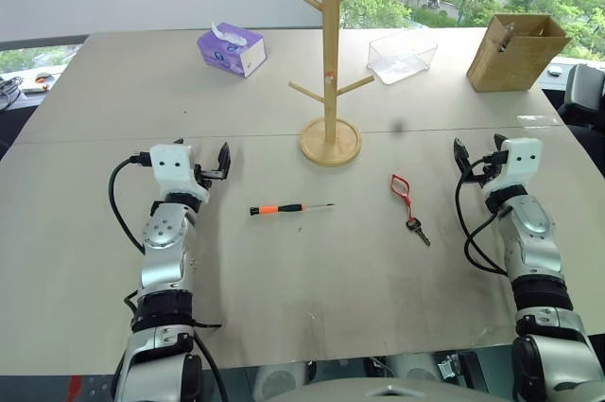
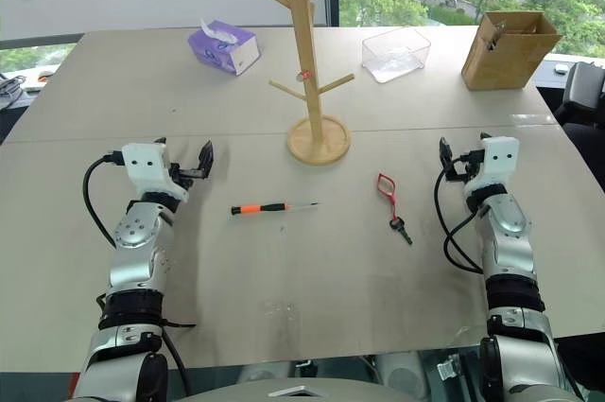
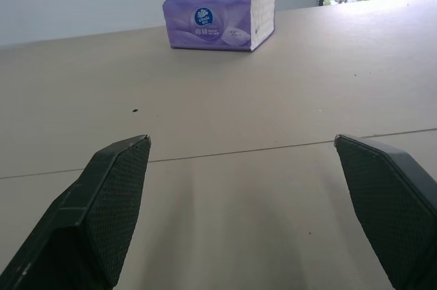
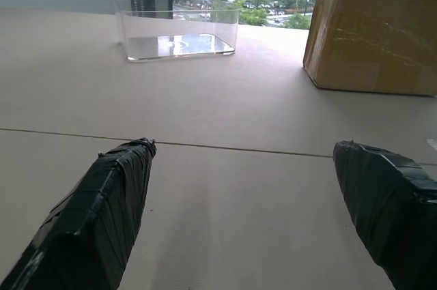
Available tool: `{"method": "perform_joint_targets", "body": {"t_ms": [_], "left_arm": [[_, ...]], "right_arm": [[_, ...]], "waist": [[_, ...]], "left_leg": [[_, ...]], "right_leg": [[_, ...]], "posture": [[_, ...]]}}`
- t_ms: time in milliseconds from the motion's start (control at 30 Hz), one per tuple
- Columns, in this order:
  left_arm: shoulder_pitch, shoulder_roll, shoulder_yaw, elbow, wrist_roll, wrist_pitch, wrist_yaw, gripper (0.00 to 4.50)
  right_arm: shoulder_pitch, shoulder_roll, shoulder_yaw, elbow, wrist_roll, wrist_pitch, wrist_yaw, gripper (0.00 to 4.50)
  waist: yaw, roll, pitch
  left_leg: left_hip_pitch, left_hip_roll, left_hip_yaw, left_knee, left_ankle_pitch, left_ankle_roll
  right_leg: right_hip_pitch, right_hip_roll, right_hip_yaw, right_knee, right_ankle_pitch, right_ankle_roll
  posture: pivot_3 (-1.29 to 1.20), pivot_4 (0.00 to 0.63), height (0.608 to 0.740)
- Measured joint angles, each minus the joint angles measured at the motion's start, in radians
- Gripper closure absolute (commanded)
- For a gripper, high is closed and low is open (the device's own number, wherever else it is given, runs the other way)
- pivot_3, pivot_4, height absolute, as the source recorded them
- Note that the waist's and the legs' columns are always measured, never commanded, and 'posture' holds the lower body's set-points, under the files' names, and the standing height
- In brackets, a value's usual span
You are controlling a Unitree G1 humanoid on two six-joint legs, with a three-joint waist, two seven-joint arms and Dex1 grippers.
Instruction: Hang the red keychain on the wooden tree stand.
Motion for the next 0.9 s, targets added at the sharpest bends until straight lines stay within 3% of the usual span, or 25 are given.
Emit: {"method": "perform_joint_targets", "body": {"t_ms": [733,800,900], "left_arm": [[-0.008,0.005,0.002,0.006,-0.02,-0.002,-0.019,0.04],[-0.011,0.005,0.001,0.011,-0.025,-0.004,-0.03,0.04],[-0.014,0.005,0.002,0.014,-0.041,-0.017,-0.061,0.04]], "right_arm": [[-0.001,0.0,-0.005,0.013,0.016,0.0,0.03,0.0],[0.009,0.0,-0.004,-0.001,0.031,0.0,0.066,0.0],[0.111,-0.024,0.036,-0.127,0.111,0.004,0.263,0.0]], "waist": [[0.0,0.0,0.0],[0.001,0.0,0.0],[0.003,0.0,0.0]], "left_leg": [[0.0,0.0,0.0,0.0,0.0,0.0],[0.0,0.0,0.0,0.0,0.0,0.0],[-0.001,0.0,-0.001,0.0,0.0,0.0]], "right_leg": [[0.0,0.0,0.0,0.0,0.0,0.0],[0.0,0.0,0.0,0.0,0.0,0.0],[0.0,0.0,-0.001,-0.001,0.0,0.0]], "posture": [[0.0,0.15,0.74],[0.0,0.15,0.74],[0.0,0.15,0.74]]}}
